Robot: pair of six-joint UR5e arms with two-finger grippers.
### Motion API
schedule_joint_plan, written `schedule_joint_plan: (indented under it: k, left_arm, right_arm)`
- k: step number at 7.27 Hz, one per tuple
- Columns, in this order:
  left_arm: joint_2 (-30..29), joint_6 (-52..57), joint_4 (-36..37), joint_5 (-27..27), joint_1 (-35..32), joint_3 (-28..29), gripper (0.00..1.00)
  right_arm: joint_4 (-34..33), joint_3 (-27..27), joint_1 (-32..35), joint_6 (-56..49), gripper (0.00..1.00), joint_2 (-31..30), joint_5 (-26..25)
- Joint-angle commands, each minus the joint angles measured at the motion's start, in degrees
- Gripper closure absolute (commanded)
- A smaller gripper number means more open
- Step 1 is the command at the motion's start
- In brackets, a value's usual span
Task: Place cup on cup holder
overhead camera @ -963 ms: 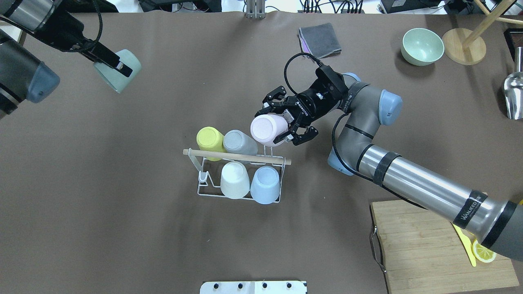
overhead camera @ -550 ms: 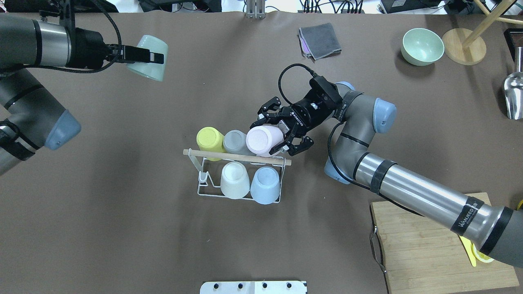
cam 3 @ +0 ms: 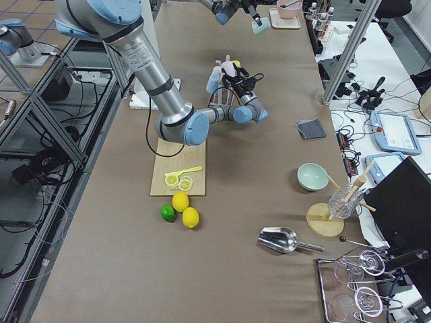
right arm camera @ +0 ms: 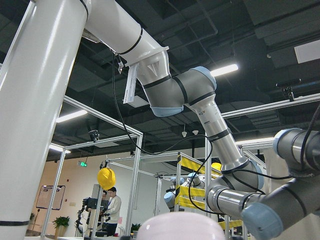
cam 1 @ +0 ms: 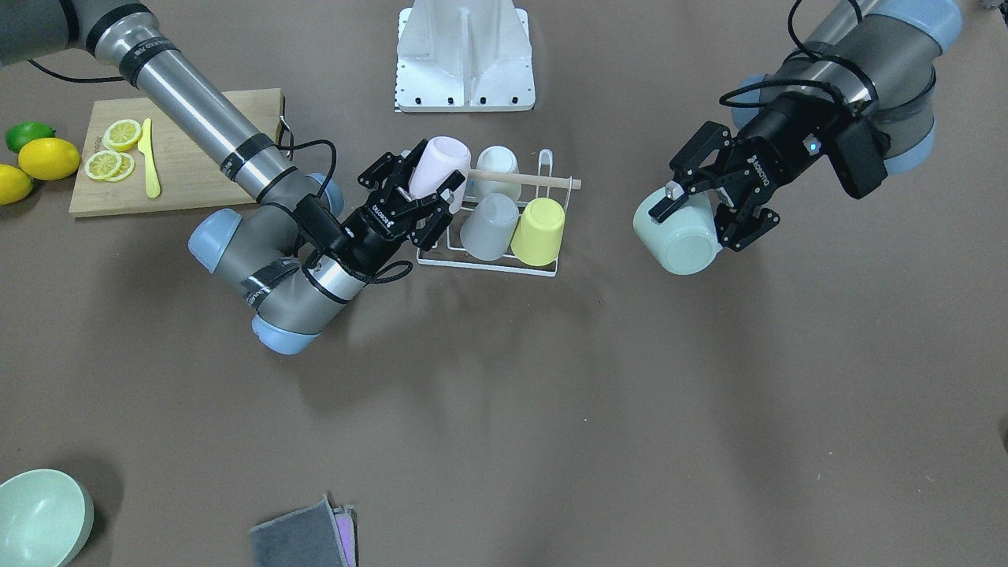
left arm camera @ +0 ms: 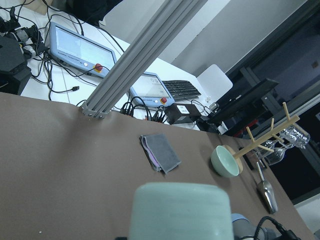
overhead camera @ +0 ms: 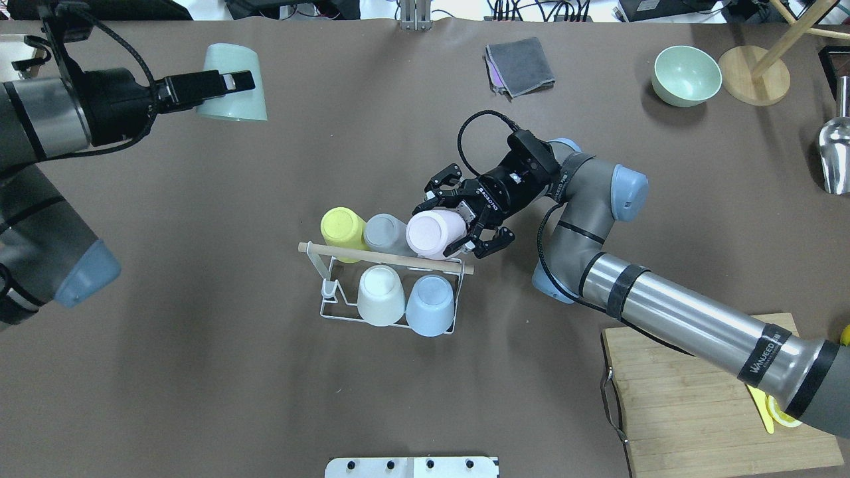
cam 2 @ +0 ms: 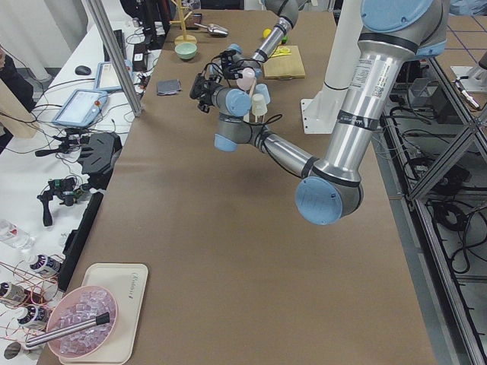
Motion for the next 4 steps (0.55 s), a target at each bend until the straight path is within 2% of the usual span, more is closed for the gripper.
schedule_joint_plan:
  k: [1,4]
  left_arm:
    - [3.35,0.12,-4.28,12.46,5.65,-2.99,1.0]
    - [4.67,0.47,-4.8,13.89,5.75,-3.26,1.0]
  right_arm:
    - [-0.02,0.0,0.31,0.25,0.13,-0.11,0.35]
    - [-0.02,-0.09,0.84,0.42,0.11,-0.11,0.44]
